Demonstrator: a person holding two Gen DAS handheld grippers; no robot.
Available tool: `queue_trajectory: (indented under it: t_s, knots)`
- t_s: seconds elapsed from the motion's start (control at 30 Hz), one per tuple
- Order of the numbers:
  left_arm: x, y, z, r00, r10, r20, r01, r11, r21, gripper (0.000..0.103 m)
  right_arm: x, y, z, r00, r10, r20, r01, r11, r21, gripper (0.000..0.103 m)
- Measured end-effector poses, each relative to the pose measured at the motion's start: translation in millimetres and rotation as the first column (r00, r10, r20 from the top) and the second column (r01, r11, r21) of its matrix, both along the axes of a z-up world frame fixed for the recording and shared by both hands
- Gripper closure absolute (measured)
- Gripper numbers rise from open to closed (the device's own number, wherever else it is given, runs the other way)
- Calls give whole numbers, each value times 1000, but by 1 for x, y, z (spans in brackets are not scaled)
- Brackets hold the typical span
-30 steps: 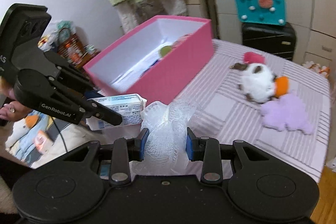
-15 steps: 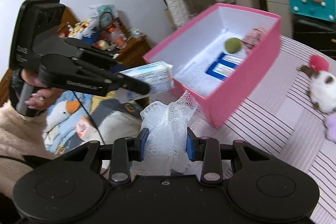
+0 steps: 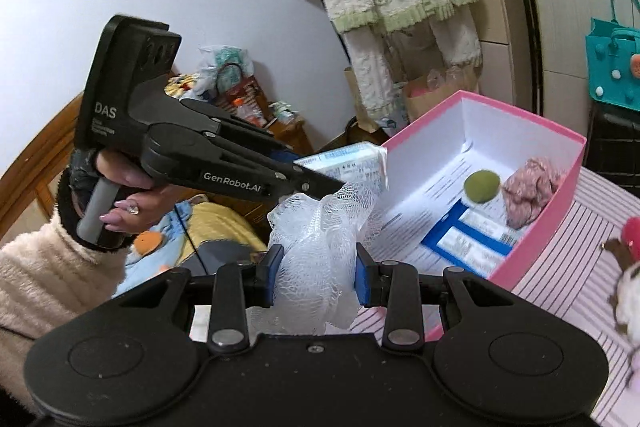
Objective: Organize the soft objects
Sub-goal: 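Carry the carton with the left gripper while the right gripper carries the puff to the box, then open the left gripper over the box while the right gripper releases the puff inside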
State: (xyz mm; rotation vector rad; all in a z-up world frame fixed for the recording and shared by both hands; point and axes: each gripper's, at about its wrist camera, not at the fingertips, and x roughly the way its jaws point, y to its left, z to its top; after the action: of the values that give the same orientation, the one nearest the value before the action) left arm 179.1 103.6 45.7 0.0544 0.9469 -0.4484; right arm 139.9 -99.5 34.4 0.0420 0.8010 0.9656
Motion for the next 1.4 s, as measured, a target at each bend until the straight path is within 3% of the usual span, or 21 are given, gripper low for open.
queue_trajectory:
  t_s: [0.2,0.4,0.6,0.93,1.07,1.2,1.4]
  knots:
    - [57,1,-20,999,18,-38,-17,1000,24,85,46,14,-12,999,-37,-3,37,999,-38,63]
    - [101,-5,-38,998,37,46,-42,992,118,85,86,32,-25,996,-79,33,82,991,-110,63]
    - [138,-14,-55,1000,14,18,-16,990,143,85,132,46,-47,996,-85,8,85,981,-176,63]
    - [162,-29,-67,999,9,42,-17,983,181,84,170,58,-76,990,-101,-99,79,974,-212,63]
    - [170,-30,-73,999,19,30,-24,984,179,85,175,65,-81,988,-109,-111,82,971,-224,63]
    - [169,-31,-72,996,24,86,-41,979,200,86,176,69,-85,986,-116,-119,86,969,-233,63]
    - [167,-26,-64,993,38,108,-57,982,179,87,177,73,-88,986,-111,-128,77,966,-245,63]
